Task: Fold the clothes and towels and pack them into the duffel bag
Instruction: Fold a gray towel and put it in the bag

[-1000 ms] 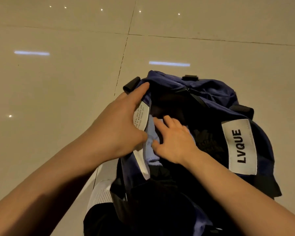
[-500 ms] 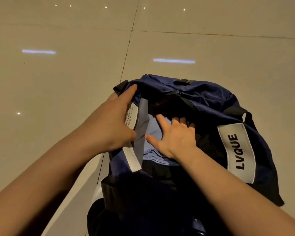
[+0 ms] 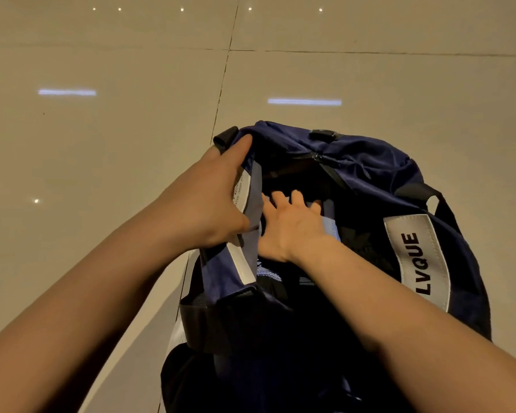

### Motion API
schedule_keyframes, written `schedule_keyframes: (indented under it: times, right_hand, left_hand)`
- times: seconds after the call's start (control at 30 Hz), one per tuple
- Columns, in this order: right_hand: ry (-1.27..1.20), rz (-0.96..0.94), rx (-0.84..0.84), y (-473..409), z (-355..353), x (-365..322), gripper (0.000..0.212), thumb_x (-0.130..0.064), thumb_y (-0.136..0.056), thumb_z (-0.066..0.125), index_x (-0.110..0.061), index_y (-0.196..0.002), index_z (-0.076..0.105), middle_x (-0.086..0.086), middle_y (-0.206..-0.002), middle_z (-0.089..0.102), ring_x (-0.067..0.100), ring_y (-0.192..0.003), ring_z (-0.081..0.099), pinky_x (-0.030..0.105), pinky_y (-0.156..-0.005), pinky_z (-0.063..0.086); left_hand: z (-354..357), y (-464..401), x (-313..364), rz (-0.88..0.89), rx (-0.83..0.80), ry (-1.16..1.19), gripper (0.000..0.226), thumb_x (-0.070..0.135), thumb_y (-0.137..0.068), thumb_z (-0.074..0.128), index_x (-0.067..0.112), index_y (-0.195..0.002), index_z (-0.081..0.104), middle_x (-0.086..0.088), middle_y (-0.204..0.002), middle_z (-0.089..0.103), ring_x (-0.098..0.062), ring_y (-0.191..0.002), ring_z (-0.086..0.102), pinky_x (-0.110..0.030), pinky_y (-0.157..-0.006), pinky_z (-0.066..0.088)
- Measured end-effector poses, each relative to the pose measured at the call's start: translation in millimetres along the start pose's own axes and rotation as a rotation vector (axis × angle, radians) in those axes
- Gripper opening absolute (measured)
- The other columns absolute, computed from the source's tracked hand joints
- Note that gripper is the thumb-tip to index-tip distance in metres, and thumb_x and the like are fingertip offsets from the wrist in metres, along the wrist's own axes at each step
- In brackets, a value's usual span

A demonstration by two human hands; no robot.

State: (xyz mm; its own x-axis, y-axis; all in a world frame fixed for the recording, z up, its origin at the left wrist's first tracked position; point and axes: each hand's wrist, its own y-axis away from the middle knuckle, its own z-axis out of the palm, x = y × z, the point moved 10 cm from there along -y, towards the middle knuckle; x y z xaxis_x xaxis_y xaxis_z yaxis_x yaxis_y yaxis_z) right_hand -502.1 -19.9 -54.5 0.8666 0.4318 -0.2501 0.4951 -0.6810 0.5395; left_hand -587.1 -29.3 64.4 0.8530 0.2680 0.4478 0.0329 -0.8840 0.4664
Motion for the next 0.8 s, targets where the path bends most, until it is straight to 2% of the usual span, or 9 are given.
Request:
schedule_keyframes:
  times: [0.13, 0.2, 0.37, 0.47, 0.6, 0.67, 0.73, 0.8]
  right_hand:
    - [0.060, -0.038, -0.055, 10, 19, 0, 0.085, -0.061, -0.091, 0.039, -0.030, -0.152, -0.012, -0.003, -0.160, -0.017, 0.031, -0.146, -0.018, 0.064, -0.112, 0.003]
    - [0.018, -0.031, 0.011, 12, 23, 5, 0.087, -0.061, -0.090, 0.040, -0.032, -0.151, -0.014, -0.007, -0.159, -0.021, 0.025, -0.146, -0.020, 0.062, -0.113, -0.001]
    - [-0.164, 0.040, 0.043, -8, 16, 19, 0.096, -0.063, -0.082, 0.052, -0.035, -0.152, -0.008, -0.016, -0.159, -0.010, 0.020, -0.147, -0.007, 0.059, -0.113, 0.005]
    - [-0.237, 0.079, 0.070, -14, 9, 24, 0.097, -0.065, -0.077, 0.056, -0.033, -0.152, 0.003, -0.013, -0.159, 0.004, 0.022, -0.146, 0.003, 0.057, -0.111, 0.012]
    - [-0.137, 0.013, 0.229, 13, -3, 18, 0.088, -0.065, -0.085, 0.048, -0.032, -0.153, 0.004, -0.004, -0.160, 0.004, 0.027, -0.144, 0.012, 0.051, -0.111, 0.017]
    - [-0.075, -0.040, 0.342, 42, 0, 18, 0.081, -0.070, -0.085, 0.039, -0.032, -0.153, 0.015, 0.004, -0.161, 0.011, 0.033, -0.143, 0.016, 0.055, -0.112, 0.018]
    - [0.009, -0.095, 0.370, 71, 19, 18, 0.077, -0.073, -0.086, 0.029, -0.031, -0.150, 0.028, 0.010, -0.158, 0.023, 0.039, -0.144, 0.020, 0.059, -0.113, 0.020]
    - [0.054, -0.110, 0.306, 83, 43, 23, 0.075, -0.073, -0.090, 0.016, -0.030, -0.149, 0.034, 0.014, -0.155, 0.028, 0.042, -0.142, 0.024, 0.058, -0.113, 0.019]
  left_hand:
    - [0, -25, -3, -0.007, -0.026, -0.097, 0.109, 0.009, -0.075, 0.073, 0.028, -0.154, 0.000, -0.007, -0.150, 0.025, -0.026, -0.124, 0.045, -0.030, -0.091, 0.045]
    - [6, -38, -12, -0.030, -0.057, -0.150, 0.107, 0.011, -0.076, 0.072, 0.024, -0.154, 0.001, -0.009, -0.151, 0.023, -0.029, -0.124, 0.045, -0.029, -0.089, 0.044]
    - [11, -47, -29, -0.067, -0.079, -0.210, 0.106, 0.012, -0.078, 0.072, 0.022, -0.154, -0.001, -0.012, -0.154, 0.019, -0.033, -0.124, 0.045, -0.031, -0.088, 0.044]
    - [10, -43, -34, -0.090, -0.070, -0.198, 0.108, 0.013, -0.077, 0.073, 0.024, -0.154, -0.002, -0.010, -0.155, 0.017, -0.032, -0.127, 0.044, -0.032, -0.090, 0.045]
    - [10, -33, -37, -0.107, -0.059, -0.121, 0.113, 0.012, -0.073, 0.077, 0.029, -0.154, -0.001, -0.006, -0.156, 0.013, -0.031, -0.130, 0.041, -0.034, -0.096, 0.046]
    - [9, -24, -40, -0.107, -0.028, -0.072, 0.114, 0.009, -0.071, 0.077, 0.033, -0.153, 0.002, -0.003, -0.154, 0.011, -0.030, -0.128, 0.042, -0.033, -0.094, 0.046]
    - [5, -13, -41, -0.083, 0.029, -0.007, 0.113, 0.007, -0.069, 0.080, 0.035, -0.153, 0.009, 0.000, -0.154, 0.008, -0.020, -0.126, 0.040, -0.023, -0.087, 0.041]
    - [6, 1, -40, -0.049, 0.089, 0.076, 0.112, 0.009, -0.066, 0.084, 0.034, -0.151, 0.017, 0.005, -0.155, 0.005, 0.003, -0.114, 0.031, -0.010, -0.083, 0.030]
